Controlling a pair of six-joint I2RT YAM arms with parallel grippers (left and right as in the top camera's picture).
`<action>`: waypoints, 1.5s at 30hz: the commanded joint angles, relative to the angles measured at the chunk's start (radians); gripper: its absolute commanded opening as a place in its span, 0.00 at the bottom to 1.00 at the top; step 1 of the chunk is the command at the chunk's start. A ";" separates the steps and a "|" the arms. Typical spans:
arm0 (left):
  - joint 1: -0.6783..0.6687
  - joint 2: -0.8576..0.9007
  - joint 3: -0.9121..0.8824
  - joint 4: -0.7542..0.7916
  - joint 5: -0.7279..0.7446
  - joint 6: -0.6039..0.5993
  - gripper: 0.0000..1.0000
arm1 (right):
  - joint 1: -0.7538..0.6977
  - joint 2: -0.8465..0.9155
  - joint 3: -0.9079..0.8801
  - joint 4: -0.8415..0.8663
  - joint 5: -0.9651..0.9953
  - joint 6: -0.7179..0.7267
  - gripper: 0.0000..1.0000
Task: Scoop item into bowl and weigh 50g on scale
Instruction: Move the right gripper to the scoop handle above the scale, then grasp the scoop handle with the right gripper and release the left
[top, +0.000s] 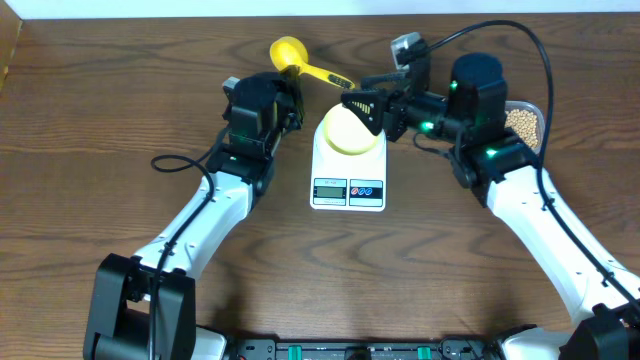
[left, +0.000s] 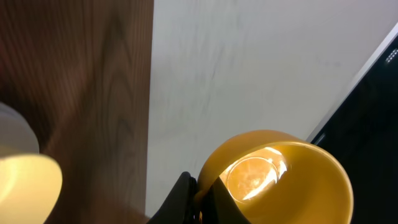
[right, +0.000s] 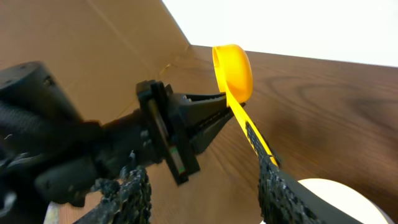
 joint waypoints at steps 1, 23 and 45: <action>-0.026 -0.005 0.009 0.010 0.003 -0.020 0.07 | 0.004 0.023 0.020 -0.002 0.092 0.028 0.52; -0.031 -0.005 0.009 0.000 0.122 -0.019 0.08 | -0.093 0.030 0.020 -0.021 0.047 -0.003 0.57; -0.066 -0.005 0.009 0.061 0.314 -0.076 0.08 | -0.062 0.030 0.020 -0.034 0.028 -0.048 0.40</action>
